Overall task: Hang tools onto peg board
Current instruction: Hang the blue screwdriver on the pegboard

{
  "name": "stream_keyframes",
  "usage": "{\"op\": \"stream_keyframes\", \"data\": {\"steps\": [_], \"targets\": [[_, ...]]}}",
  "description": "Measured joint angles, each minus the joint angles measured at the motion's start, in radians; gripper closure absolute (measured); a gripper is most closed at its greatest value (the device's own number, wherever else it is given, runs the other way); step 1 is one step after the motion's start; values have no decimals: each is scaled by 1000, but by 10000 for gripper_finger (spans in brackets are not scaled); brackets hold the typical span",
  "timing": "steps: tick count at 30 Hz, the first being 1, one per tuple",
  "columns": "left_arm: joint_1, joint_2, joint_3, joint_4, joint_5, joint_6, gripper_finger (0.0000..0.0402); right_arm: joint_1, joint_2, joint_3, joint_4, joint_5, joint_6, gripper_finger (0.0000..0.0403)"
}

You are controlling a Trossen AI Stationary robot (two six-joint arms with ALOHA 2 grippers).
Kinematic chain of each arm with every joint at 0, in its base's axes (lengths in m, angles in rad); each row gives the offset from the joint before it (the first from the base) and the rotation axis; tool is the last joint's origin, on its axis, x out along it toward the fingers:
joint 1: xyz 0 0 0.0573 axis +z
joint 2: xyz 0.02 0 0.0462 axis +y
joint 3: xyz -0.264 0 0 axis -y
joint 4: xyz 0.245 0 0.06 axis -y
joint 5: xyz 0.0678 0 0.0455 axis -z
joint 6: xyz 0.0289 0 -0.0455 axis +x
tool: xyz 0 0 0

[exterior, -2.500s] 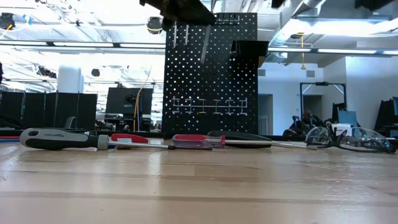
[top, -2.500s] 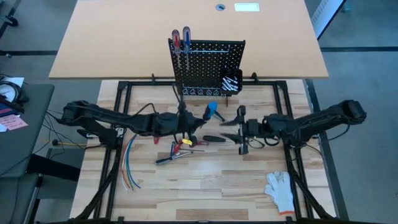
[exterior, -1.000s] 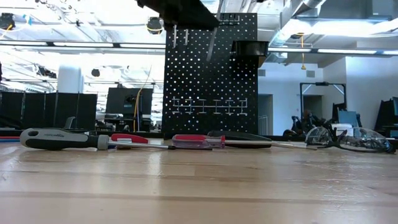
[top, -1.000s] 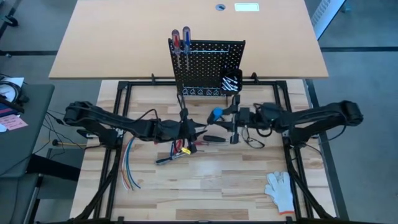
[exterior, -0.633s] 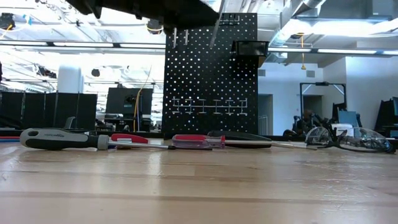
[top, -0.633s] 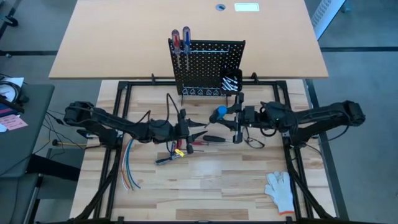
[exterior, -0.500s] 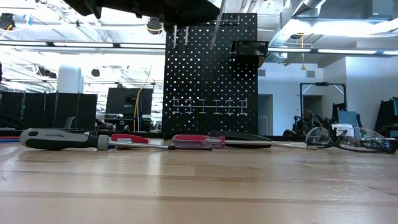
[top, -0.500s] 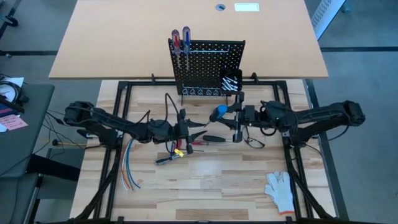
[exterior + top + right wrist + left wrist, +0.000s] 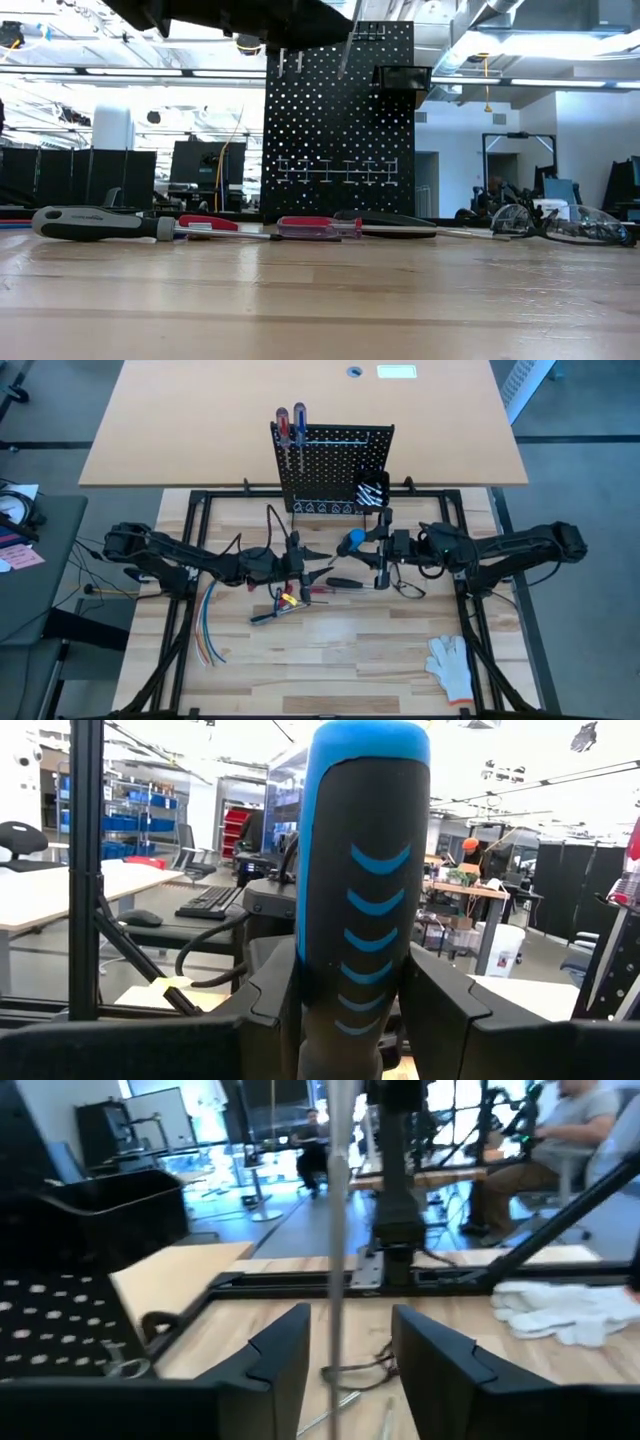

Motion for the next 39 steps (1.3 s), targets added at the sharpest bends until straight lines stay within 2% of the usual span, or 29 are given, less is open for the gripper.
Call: {"op": "stream_keyframes", "data": {"steps": [5, 9, 18, 26, 31, 39], "targets": [[7, 92, 25, 57, 14, 14, 248, 2, 0, 0, -1, -1, 0, 275], [6, 135, 58, 56, 11, 43, 271, 14, 0, 0, -3, -1, -16, 275], [0, 77, 66, -29, 1, 17, 351, 20, 1, 0, -2, -4, -27, 275], [-26, 76, 67, -7, -70, 55, 362, 20, 0, 0, -4, -4, -26, 275], [-37, 76, 67, 4, -83, 67, 391, 20, 0, 0, -7, -5, -27, 275], [-39, 76, 66, 0, -78, 17, 397, 20, 0, 0, -20, -6, -23, 275]]}}
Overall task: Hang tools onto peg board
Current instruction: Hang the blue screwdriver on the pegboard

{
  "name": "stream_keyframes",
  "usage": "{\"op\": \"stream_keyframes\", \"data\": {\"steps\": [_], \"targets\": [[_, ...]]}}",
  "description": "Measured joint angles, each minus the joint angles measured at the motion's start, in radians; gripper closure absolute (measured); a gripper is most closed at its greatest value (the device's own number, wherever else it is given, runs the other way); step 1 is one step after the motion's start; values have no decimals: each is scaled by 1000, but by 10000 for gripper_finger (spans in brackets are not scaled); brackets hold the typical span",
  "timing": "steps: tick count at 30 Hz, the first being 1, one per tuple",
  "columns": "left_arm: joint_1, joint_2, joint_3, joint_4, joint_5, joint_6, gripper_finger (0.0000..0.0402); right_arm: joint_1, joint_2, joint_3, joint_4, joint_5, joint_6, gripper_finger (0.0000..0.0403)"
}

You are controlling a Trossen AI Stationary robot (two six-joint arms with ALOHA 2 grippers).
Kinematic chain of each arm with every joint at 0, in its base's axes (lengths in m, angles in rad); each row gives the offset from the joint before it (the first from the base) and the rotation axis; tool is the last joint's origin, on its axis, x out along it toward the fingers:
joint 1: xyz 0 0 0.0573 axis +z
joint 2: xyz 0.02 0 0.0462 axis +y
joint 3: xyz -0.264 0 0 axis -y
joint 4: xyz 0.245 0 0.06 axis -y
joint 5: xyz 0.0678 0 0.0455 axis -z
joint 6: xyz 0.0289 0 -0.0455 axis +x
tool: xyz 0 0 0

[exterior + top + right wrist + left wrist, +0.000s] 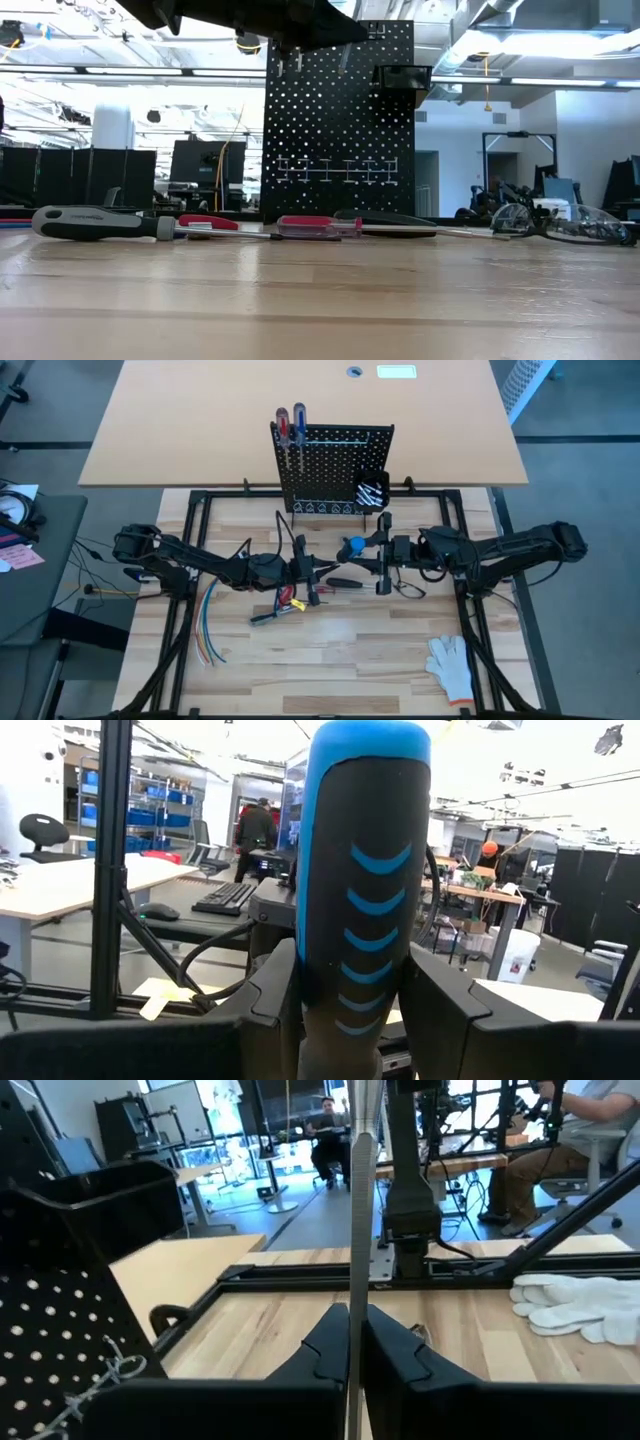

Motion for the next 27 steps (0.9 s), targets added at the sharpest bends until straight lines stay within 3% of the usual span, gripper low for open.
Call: {"op": "stream_keyframes", "data": {"steps": [2, 8, 11, 19, 27], "targets": [[5, 0, -1, -7, 13, -19, 398, -1, 0, 0, -10, 2, 6, 266], [33, 0, -1, -25, 35, -99, 399, -3, -64, 0, -128, 85, 35, 115], [50, 0, -1, -31, 30, -131, 400, 15, -143, 0, -243, 178, 41, 80], [105, 0, -1, 62, 1, -163, 401, 137, -280, -1, -546, 244, 162, 94], [203, -93, 52, -23, -86, -168, 401, 304, -226, -135, -544, 275, 348, 102]]}}
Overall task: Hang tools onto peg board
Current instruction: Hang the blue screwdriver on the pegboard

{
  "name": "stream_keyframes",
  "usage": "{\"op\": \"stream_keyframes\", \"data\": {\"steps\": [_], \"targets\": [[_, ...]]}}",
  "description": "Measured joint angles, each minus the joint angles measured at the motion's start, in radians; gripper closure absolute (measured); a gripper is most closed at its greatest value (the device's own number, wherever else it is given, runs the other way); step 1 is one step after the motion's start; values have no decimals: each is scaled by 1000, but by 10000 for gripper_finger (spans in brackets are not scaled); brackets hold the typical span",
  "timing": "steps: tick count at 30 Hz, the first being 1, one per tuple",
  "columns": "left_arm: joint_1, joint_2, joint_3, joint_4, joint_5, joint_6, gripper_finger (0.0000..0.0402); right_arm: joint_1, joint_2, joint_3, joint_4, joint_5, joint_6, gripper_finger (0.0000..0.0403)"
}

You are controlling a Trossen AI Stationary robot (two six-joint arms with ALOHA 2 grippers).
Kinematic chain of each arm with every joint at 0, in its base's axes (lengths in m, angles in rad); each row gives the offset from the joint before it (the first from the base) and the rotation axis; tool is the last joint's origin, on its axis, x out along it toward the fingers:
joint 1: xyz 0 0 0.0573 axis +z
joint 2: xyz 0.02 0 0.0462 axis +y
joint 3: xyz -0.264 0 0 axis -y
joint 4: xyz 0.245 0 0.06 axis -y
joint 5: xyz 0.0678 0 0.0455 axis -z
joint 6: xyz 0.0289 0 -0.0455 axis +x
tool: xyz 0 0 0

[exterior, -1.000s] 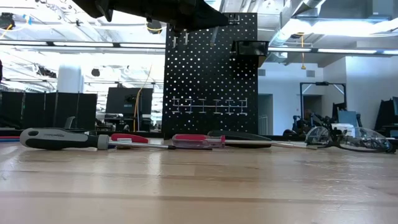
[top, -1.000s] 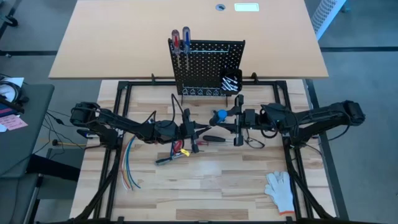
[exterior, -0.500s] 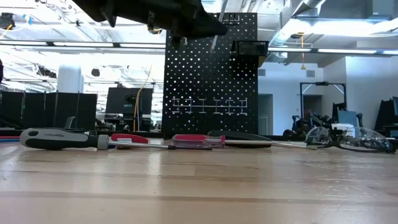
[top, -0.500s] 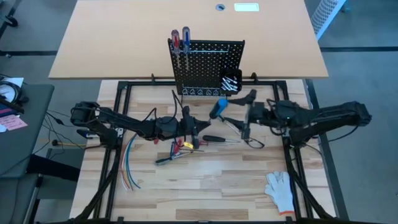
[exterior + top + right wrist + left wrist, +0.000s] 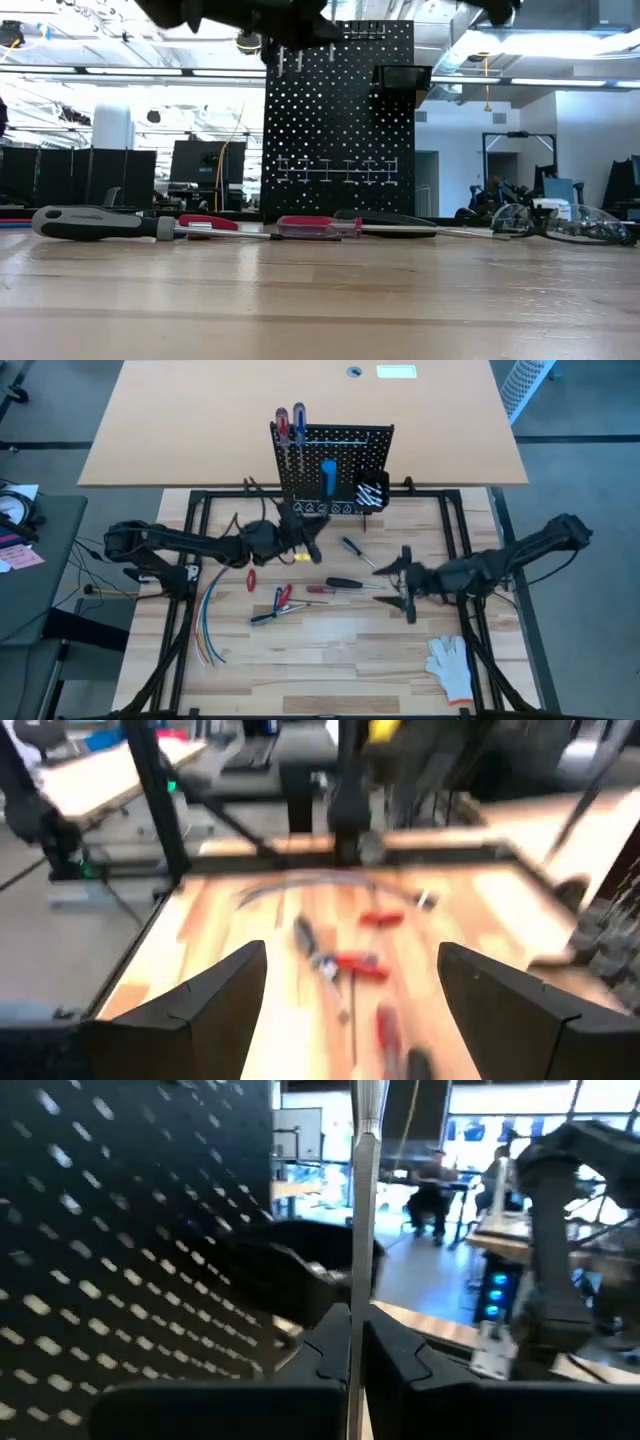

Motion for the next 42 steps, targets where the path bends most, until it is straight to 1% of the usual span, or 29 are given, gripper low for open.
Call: {"op": "stream_keyframes", "data": {"steps": [2, 5, 7, 10, 13, 17, 20, 24, 29, 31, 36, 42], "targets": [[25, -24, 36, -75, -11, 9, 401, 39, 36, -34, 20, 51, 38, 102], [75, -35, 116, -191, -15, 9, 401, 86, 103, -79, 103, 120, 58, 102], [109, -35, 169, -259, -18, 8, 401, 101, 155, -86, 154, 143, 56, 102], [154, -28, 231, -304, -27, -2, 401, 109, 219, -86, 231, 149, 45, 102], [187, -28, 256, -318, -40, -15, 401, 110, 267, -85, 286, 149, 41, 102], [221, -28, 264, -319, -44, -32, 401, 109, 293, -86, 289, 149, 42, 102], [245, -27, 262, -325, -45, -54, 401, 109, 293, -86, 290, 149, 42, 102], [262, -21, 262, -315, -26, -29, 401, 109, 291, -86, 301, 149, 42, 101], [282, -5, 260, -320, -19, -37, 401, 109, 290, -85, 305, 149, 41, 101], [286, 6, 260, -297, -15, -40, 401, 109, 290, -85, 305, 149, 41, 101], [293, 14, 260, -279, -18, -47, 401, 109, 290, -85, 305, 149, 41, 101], [303, 59, 261, -252, -30, -73, 401, 109, 290, -85, 304, 148, 41, 101]]}}
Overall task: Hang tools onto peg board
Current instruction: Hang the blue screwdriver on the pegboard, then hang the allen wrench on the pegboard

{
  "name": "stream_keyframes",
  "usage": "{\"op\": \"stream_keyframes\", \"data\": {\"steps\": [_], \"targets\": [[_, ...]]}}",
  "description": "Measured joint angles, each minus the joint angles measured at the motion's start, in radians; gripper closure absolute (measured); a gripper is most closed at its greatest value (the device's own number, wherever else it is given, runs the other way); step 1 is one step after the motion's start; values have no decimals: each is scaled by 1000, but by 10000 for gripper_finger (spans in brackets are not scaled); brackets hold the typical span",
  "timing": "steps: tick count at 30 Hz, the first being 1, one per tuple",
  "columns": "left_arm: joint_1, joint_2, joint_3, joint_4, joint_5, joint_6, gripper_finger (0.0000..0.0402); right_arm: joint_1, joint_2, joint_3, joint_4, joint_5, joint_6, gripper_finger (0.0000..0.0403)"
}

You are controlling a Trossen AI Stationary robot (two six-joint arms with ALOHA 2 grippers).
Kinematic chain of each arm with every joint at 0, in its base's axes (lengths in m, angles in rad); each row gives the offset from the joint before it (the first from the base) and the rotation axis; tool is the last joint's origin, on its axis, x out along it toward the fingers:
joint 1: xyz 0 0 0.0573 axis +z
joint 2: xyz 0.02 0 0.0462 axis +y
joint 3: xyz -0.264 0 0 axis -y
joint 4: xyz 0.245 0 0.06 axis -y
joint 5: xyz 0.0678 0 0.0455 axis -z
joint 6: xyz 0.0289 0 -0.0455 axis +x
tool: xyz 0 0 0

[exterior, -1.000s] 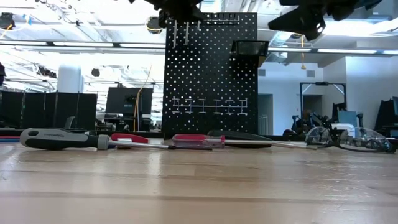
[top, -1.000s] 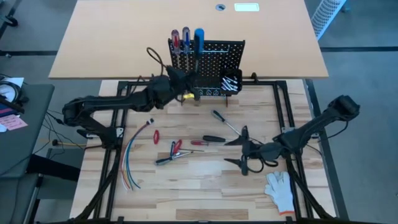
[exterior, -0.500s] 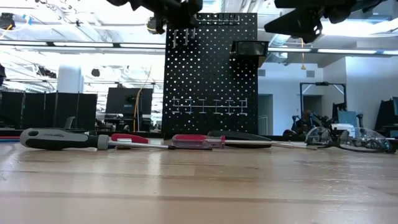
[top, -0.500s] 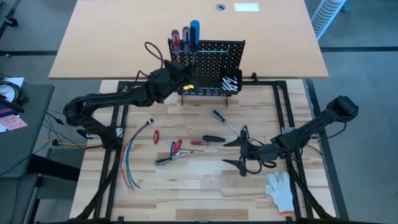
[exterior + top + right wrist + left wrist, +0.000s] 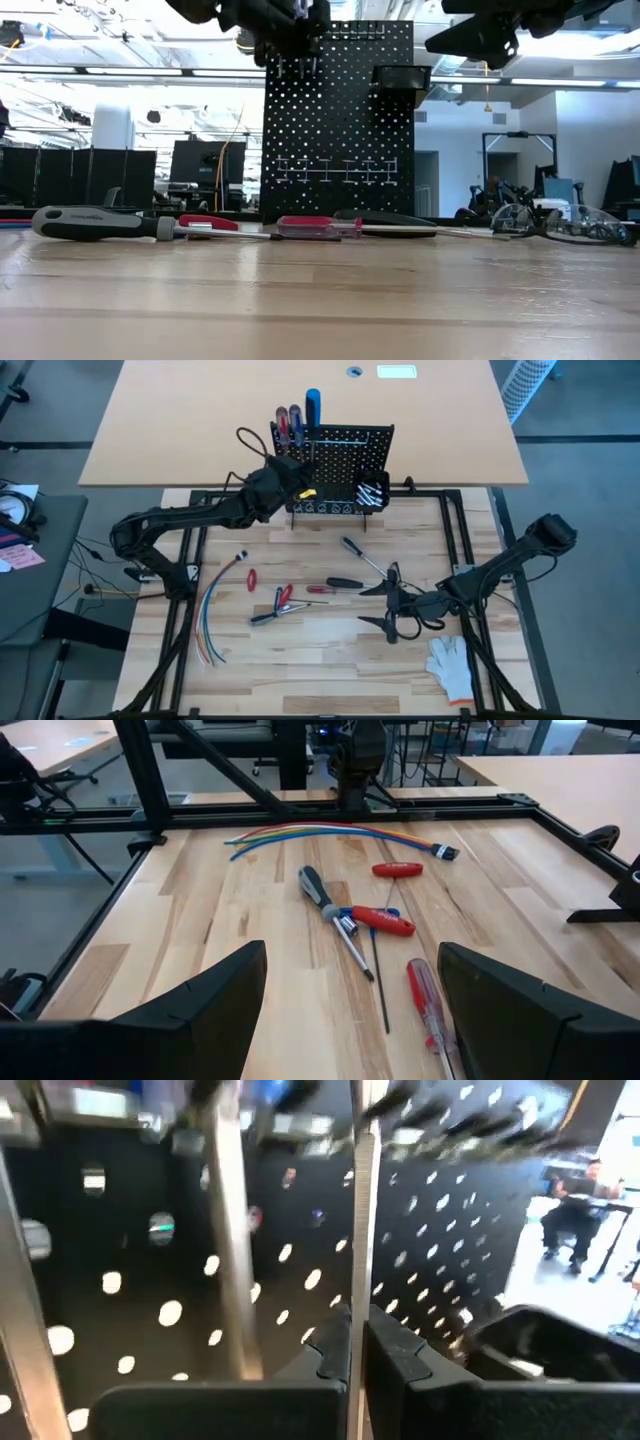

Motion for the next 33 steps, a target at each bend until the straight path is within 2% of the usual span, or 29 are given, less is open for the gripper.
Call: {"op": "stream_keyframes", "data": {"steps": [21, 25, 33], "targets": [[5, 30, 1, -62, -8, -17, 389, 1, 0, 0, -10, -1, 0, 101], [4, 30, 0, -100, -6, -23, 365, 1, 0, 0, -10, -1, 0, 101], [0, 31, -1, -151, -4, -49, 286, 1, 0, 0, -15, -1, 1, 101]]}}
